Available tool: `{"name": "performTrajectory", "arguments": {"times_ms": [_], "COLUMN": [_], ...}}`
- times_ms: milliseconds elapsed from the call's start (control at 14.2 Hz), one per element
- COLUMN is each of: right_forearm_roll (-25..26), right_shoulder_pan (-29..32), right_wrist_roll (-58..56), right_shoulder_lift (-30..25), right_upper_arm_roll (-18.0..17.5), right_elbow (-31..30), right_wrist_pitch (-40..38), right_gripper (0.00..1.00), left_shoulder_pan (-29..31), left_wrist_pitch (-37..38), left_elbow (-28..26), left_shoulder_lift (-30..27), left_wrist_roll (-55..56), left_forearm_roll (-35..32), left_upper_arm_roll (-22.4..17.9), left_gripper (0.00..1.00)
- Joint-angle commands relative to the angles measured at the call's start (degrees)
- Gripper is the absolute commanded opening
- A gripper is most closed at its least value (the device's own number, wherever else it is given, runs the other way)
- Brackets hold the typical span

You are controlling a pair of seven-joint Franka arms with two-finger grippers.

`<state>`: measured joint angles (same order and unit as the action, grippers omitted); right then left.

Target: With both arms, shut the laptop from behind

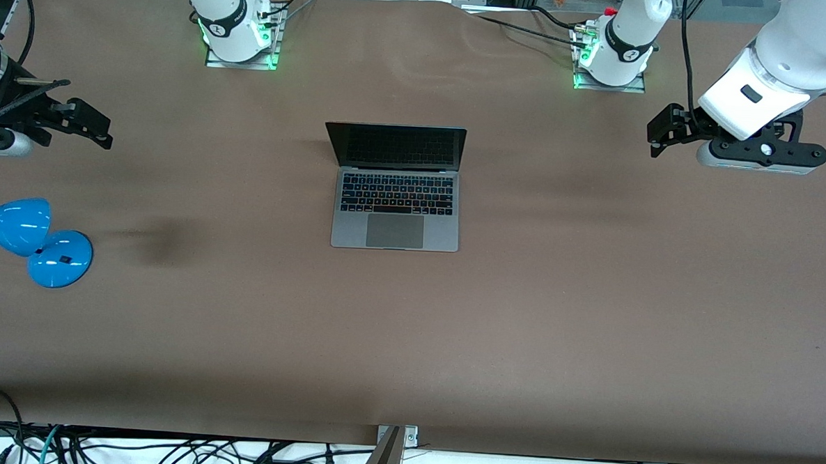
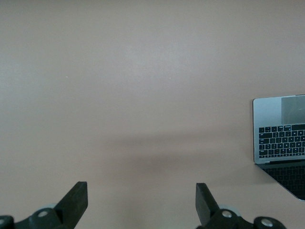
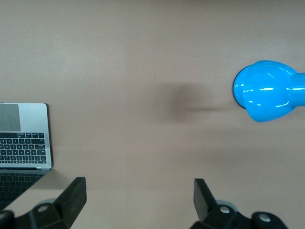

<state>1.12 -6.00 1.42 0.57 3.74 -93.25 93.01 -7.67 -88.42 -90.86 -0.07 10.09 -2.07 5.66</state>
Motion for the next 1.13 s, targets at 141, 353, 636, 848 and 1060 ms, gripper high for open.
{"name": "performTrajectory", "arguments": {"times_ms": [141,353,636,848,1060], "right_forearm_roll": [0.0,0.0,0.0,0.0,0.0], "right_shoulder_pan": [0.1,0.1,0.1,0.1,0.1], "right_wrist_roll": [0.6,0.6,0.5,0.5,0.5], "right_shoulder_lift": [-0.7,-0.7,-0.7,-0.7,-0.7], "right_upper_arm_roll": [-0.2,-0.2,-0.2,-0.2,-0.2], "right_elbow": [-0.5,-0.5,-0.5,-0.5,-0.4], "right_wrist_pitch": [-0.1,-0.1,0.0,0.0,0.0], "right_gripper": [1.00,1.00,1.00,1.00,1.00], "left_shoulder_pan": [0.4,0.4,0.3,0.0,-0.5], "left_wrist_pitch": [1.5,2.0,1.9,1.8,1.7], "left_elbow": [2.4,2.3,2.4,2.4,2.2], "left_shoulder_lift": [0.2,0.2,0.5,0.6,0.9], "left_wrist_roll": [-0.8,-0.8,-0.7,-0.7,-0.7], "left_forearm_roll": [-0.7,-0.7,-0.6,-0.5,-0.5], "left_upper_arm_roll": [-0.5,-0.6,-0.5,-0.1,-0.1], "left_gripper": [1.00,1.00,1.00,1.00,1.00]}}
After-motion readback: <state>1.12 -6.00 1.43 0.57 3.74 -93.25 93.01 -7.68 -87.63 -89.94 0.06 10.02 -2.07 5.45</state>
